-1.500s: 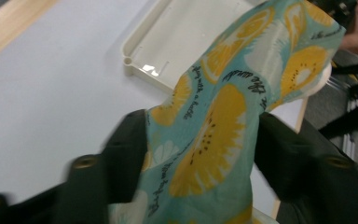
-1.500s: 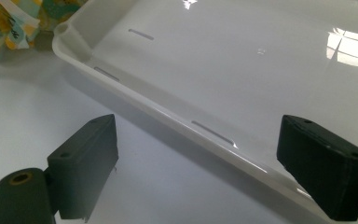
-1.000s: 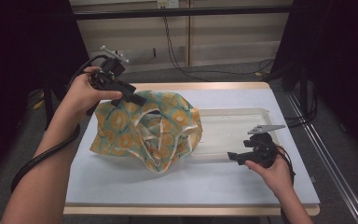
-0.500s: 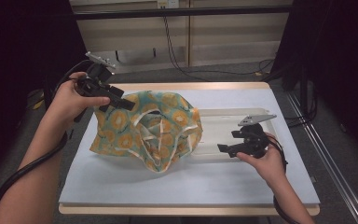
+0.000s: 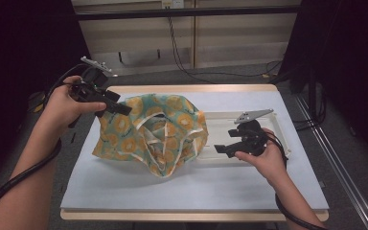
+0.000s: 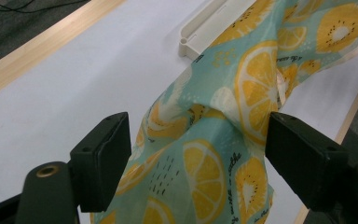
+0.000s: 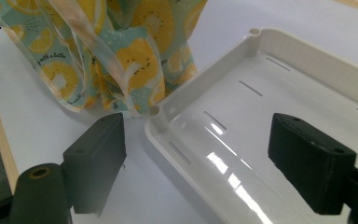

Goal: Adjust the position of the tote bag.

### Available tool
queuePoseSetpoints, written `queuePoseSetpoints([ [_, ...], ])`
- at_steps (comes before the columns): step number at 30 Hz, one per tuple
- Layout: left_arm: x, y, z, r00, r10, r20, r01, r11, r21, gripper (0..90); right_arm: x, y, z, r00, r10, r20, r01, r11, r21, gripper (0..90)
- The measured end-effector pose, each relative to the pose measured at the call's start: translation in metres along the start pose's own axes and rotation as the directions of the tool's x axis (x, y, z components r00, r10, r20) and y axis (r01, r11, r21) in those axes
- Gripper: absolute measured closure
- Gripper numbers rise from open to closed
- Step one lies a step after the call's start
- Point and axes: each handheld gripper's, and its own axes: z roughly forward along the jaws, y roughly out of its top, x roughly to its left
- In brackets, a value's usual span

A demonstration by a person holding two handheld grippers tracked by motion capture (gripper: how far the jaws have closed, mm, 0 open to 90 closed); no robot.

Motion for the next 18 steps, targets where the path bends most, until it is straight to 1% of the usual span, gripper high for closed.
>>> queuePoseSetpoints([
  [1, 0.001, -0.001, 0.0, 1.0, 0.001, -0.001, -0.001, 1.0, -0.006, 22.5, 0.001, 0.001, 0.001, 1.0, -0.003, -0.005, 0.003, 1.0, -0.001, 18.8],
  [2, 0.0, -0.002, -0.001, 0.9999, -0.009, -0.004, 0.009, 0.9999, -0.015, 22.5, 0.002, 0.003, 0.002, 1.0, -0.003, -0.003, 0.003, 1.0, 0.005, 18.8],
  [3, 0.0, -0.002, -0.001, 1.0, -0.005, -0.002, 0.005, 0.9999, -0.012, 22.6, 0.003, 0.004, 0.003, 0.9999, -0.004, -0.012, 0.004, 1.0, 0.0, 18.8],
  [4, 0.0, -0.003, -0.002, 1.0, -0.005, 0.0, 0.005, 0.9999, -0.012, 22.8, 0.004, 0.005, 0.003, 0.9999, -0.005, -0.012, 0.005, 1.0, 0.002, 18.8],
  [5, 0.0, -0.003, -0.003, 1.0, 0.004, 0.0, -0.004, 0.9999, -0.012, 24.2, 0.005, 0.007, 0.004, 0.9998, -0.008, -0.017, 0.008, 1.0, 0.001, 19.1],
  [6, 0.0, -0.004, -0.004, 1.0, 0.003, 0.001, -0.003, 1.0, -0.007, 26.4, 0.006, 0.009, 0.005, 0.9997, -0.01, -0.021, 0.01, 1.0, -0.003, 19.2],
  [10, 0.001, -0.006, -0.005, 0.9999, 0.01, -0.011, -0.009, 0.9999, 0.005, 28.7, 0.011, 0.016, 0.007, 0.9993, -0.026, -0.026, 0.026, 1.0, -0.002, 19.4],
  [11, 0.002, -0.008, -0.007, 1.0, 0.007, -0.005, -0.007, 1.0, 0.002, 31.1, 0.013, 0.021, 0.008, 0.9987, -0.029, -0.043, 0.029, 1.0, -0.01, 20.6],
  [12, 0.002, -0.008, -0.007, 1.0, 0.007, -0.005, -0.007, 1.0, 0.002, 31.5, 0.014, 0.023, 0.009, 0.9984, -0.029, -0.049, 0.028, 1.0, -0.014, 21.0],
  [14, 0.002, -0.01, -0.007, 1.0, 0.001, -0.003, -0.001, 1.0, -0.003, 32.2, 0.017, 0.028, 0.01, 0.9981, -0.036, -0.05, 0.036, 0.999, -0.008, 22.1],
  [15, 0.002, -0.011, -0.008, 1.0, 0.002, 0.0, -0.002, 1.0, 0.004, 32.2, 0.017, 0.028, 0.01, 0.9981, -0.036, -0.05, 0.036, 0.999, -0.008, 22.1],
  [16, 0.002, -0.012, -0.008, 0.9998, 0.016, 0.009, -0.016, 0.9998, 0.007, 35.4, 0.018, 0.031, 0.011, 0.997, -0.044, -0.063, 0.044, 0.999, -0.01, 24.6],
  [18, 0.002, -0.014, -0.009, 0.9996, 0.023, 0.016, -0.023, 0.9997, 0.007, 36.1, 0.018, 0.034, 0.011, 0.9968, -0.047, -0.065, 0.046, 0.999, -0.011, 27.2],
])
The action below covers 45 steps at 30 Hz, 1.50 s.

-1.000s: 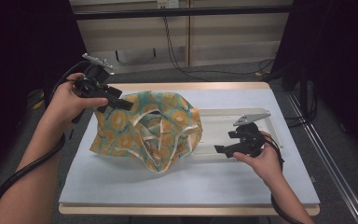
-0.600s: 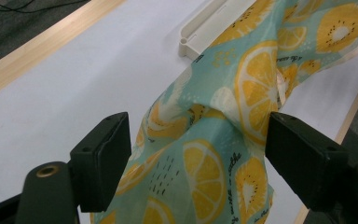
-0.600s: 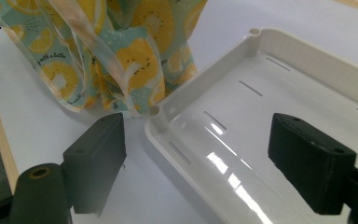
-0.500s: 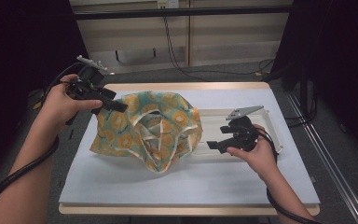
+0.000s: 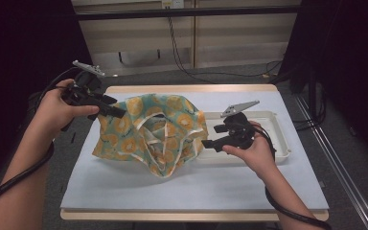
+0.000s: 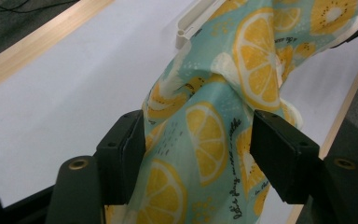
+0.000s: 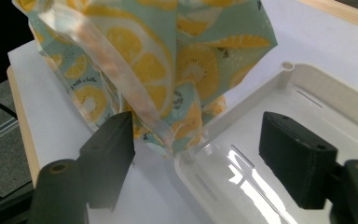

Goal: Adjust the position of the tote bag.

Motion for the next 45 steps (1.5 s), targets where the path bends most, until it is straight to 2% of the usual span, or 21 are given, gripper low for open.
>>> queuePoseSetpoints([
  [4, -0.001, -0.002, 0.0, 1.0, -0.006, 0.005, 0.006, 1.0, -0.003, 41.8, -0.001, 0.004, -0.002, 0.9996, 0.017, -0.023, -0.017, 1.0, -0.022, 30.9],
  [9, -0.001, -0.001, 0.0, 1.0, 0.009, 0.002, -0.009, 0.9998, 0.017, 47.5, 0.0, 0.01, -0.004, 0.9998, 0.003, -0.021, -0.004, 1.0, -0.029, 34.6],
  [10, 0.0, 0.0, 0.0, 1.0, 0.007, 0.007, -0.008, 0.9999, 0.014, 48.8, 0.0, 0.013, -0.004, 0.9999, -0.007, -0.014, 0.007, 1.0, -0.024, 37.5],
  [11, 0.0, 0.0, 0.0, 1.0, 0.007, 0.007, -0.008, 0.9999, 0.014, 54.5, 0.0, 0.013, -0.004, 0.9999, -0.007, -0.014, 0.007, 1.0, -0.024, 37.5],
  [12, 0.0, 0.0, 0.001, 0.9998, 0.009, 0.017, -0.009, 0.9999, 0.015, 57.6, 0.0, 0.016, -0.005, 0.9995, -0.005, -0.031, 0.004, 0.999, -0.039, 40.4],
  [14, 0.001, 0.0, 0.001, 0.9997, 0.014, 0.018, -0.015, 0.9997, 0.022, 58.0, 0.0, 0.017, -0.006, 0.9994, 0.002, -0.033, -0.004, 0.999, -0.04, 41.5],
  [15, 0.002, 0.0, 0.001, 0.9996, -0.002, 0.028, 0.001, 0.9998, 0.019, 64.6, 0.0, 0.02, -0.006, 0.9993, -0.012, -0.035, 0.01, 0.999, -0.039, 47.6],
  [16, 0.003, 0.0, 0.001, 0.9994, -0.005, 0.035, 0.005, 0.9999, 0.015, 66.3, -0.001, 0.02, -0.006, 0.9992, -0.016, -0.036, 0.014, 0.999, -0.041, 48.9],
  [18, 0.003, 0.001, 0.0, 0.9993, -0.008, 0.036, 0.008, 0.9999, 0.012, 73.0, -0.003, 0.021, -0.005, 0.9987, 0.002, -0.051, -0.004, 0.999, -0.047, 54.5],
  [19, 0.003, 0.001, -0.001, 0.9993, -0.017, 0.034, 0.016, 0.9998, 0.009, 73.0, -0.003, 0.021, -0.005, 0.9987, 0.002, -0.051, -0.004, 0.999, -0.047, 54.5],
  [20, 0.004, 0.002, -0.003, 0.9986, -0.036, 0.04, 0.036, 0.9993, -0.001, 79.7, -0.004, 0.021, -0.005, 0.999, 0.001, -0.044, -0.003, 0.999, -0.048, 61.1],
  [22, 0.005, 0.002, -0.004, 0.9988, -0.031, 0.037, 0.031, 0.9995, 0.01, 83.8, -0.005, 0.021, -0.006, 0.9986, 0.011, -0.052, -0.014, 0.999, -0.043, 68.2],
  [25, 0.007, 0.002, -0.006, 0.9975, -0.057, 0.041, 0.058, 0.9983, -0.011, 86.0, -0.008, 0.02, -0.008, 0.9989, 0.017, -0.044, -0.018, 0.999, -0.035, 77.4],
  [28, 0.01, 0.002, -0.008, 0.9973, -0.061, 0.039, 0.062, 0.9978, -0.021, 87.3, -0.01, 0.019, -0.008, 0.9987, 0.024, -0.045, -0.025, 0.999, -0.03, 80.6],
  [29, 0.012, 0.002, -0.009, 0.9952, -0.087, 0.045, 0.089, 0.9951, -0.044, 87.6, -0.012, 0.017, -0.008, 0.9991, 0.024, -0.036, -0.024, 0.999, -0.022, 83.9],
  [33, 0.018, 0.001, -0.01, 0.9933, -0.107, 0.044, 0.11, 0.9913, -0.072, 88.6, -0.017, 0.012, -0.008, 0.9994, 0.027, -0.023, -0.027, 1.0, -0.003, 86.0],
  [36, 0.022, -0.001, -0.012, 0.9919, -0.116, 0.053, 0.12, 0.9896, -0.08, 89.5, -0.021, 0.009, -0.008, 0.9993, 0.03, -0.02, -0.03, 1.0, -0.001, 88.1],
  [37, 0.022, -0.002, -0.013, 0.9918, -0.121, 0.041, 0.124, 0.9893, -0.078, 89.6, -0.022, 0.007, -0.009, 0.9994, 0.032, -0.016, -0.032, 0.999, 0.007, 88.2],
  [42, 0.025, -0.006, -0.014, 0.9908, -0.13, 0.038, 0.133, 0.9884, -0.074, 90.0, -0.026, 0.002, -0.008, 0.9992, 0.036, -0.021, -0.035, 0.999, 0.011, 88.4],
  [45, 0.028, -0.008, -0.016, 0.9885, -0.145, 0.043, 0.148, 0.9852, -0.086, 90.0, -0.026, 0.0, -0.007, 0.999, 0.04, -0.021, -0.039, 0.999, 0.02, 88.4],
])
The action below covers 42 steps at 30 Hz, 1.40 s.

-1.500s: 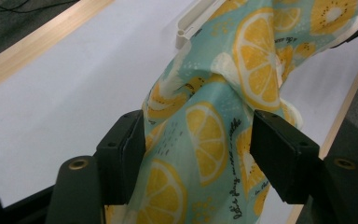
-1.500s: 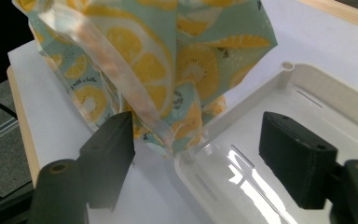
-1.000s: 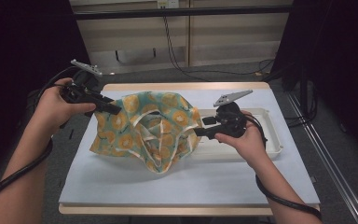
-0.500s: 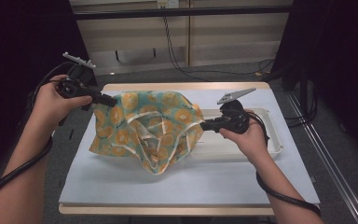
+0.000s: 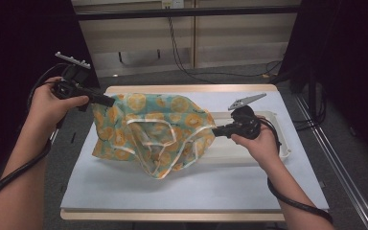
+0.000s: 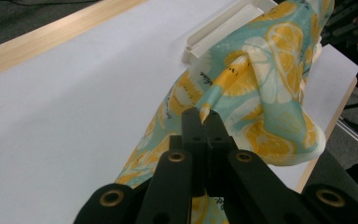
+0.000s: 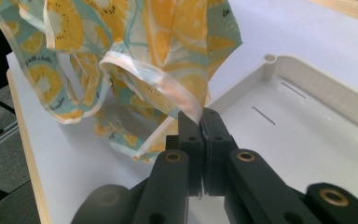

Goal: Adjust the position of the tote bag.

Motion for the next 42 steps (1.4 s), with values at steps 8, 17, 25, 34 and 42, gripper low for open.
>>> queuePoseSetpoints([
  [8, 0.006, -0.004, 0.001, 0.9997, -0.012, -0.02, 0.013, 0.9998, 0.014, 90.0, -0.004, -0.005, 0.001, 0.9999, -0.004, 0.01, 0.004, 1.0, 0.013, 88.2],
  [17, 0.011, -0.011, 0.002, 0.9993, -0.036, -0.015, 0.036, 0.9992, 0.015, 88.9, -0.004, -0.008, 0.002, 1.0, -0.006, 0.004, 0.006, 1.0, 0.019, 88.0],
  [25, 0.013, -0.014, 0.005, 0.9986, -0.051, -0.014, 0.051, 0.9985, 0.018, 89.8, -0.003, -0.007, 0.002, 0.9999, -0.007, 0.01, 0.006, 1.0, 0.022, 88.0],
  [34, 0.007, -0.007, 0.005, 0.9989, -0.036, -0.031, 0.036, 0.9994, -0.002, 69.0, -0.001, -0.005, 0.002, 0.9999, -0.014, 0.005, 0.014, 1.0, 0.017, 87.6],
  [42, -0.009, 0.002, 0.0, 0.9998, 0.011, -0.015, -0.011, 0.9984, -0.056, 56.5, 0.002, -0.002, 0.004, 0.9998, -0.02, 0.0, 0.02, 1.0, 0.018, 87.1],
])
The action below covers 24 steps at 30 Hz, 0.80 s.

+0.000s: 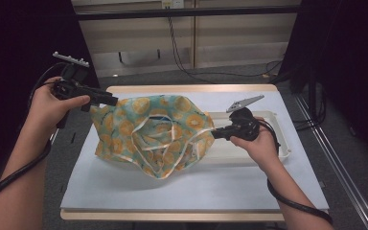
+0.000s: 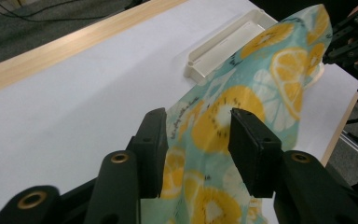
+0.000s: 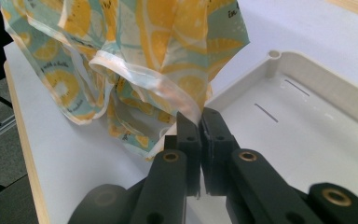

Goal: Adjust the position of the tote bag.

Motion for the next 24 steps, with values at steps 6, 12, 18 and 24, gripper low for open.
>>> queuePoseSetpoints([
  [6, -0.017, 0.006, 0.004, 0.9982, 0.051, 0.031, -0.051, 0.9987, 0.006, 56.4, 0.002, 0.002, 0.0, 1.0, -0.006, 0.0, 0.006, 1.0, 0.001, 87.1],
  [12, -0.025, 0.009, 0.008, 0.9955, 0.083, 0.047, -0.083, 0.9966, 0.0, 54.9, 0.004, 0.003, -0.002, 0.9999, -0.01, -0.004, 0.01, 1.0, -0.006, 87.1],
  [18, -0.023, 0.01, 0.02, 0.9941, 0.097, 0.048, -0.098, 0.9949, 0.024, 54.6, 0.004, 0.005, -0.003, 0.9999, -0.01, -0.007, 0.01, 1.0, -0.006, 87.1],
  [24, -0.02, 0.008, 0.025, 0.9938, 0.09, 0.065, -0.093, 0.9947, 0.045, 69.2, 0.006, 0.013, -0.009, 0.9997, -0.022, -0.009, 0.022, 1.0, -0.016, 85.6],
])
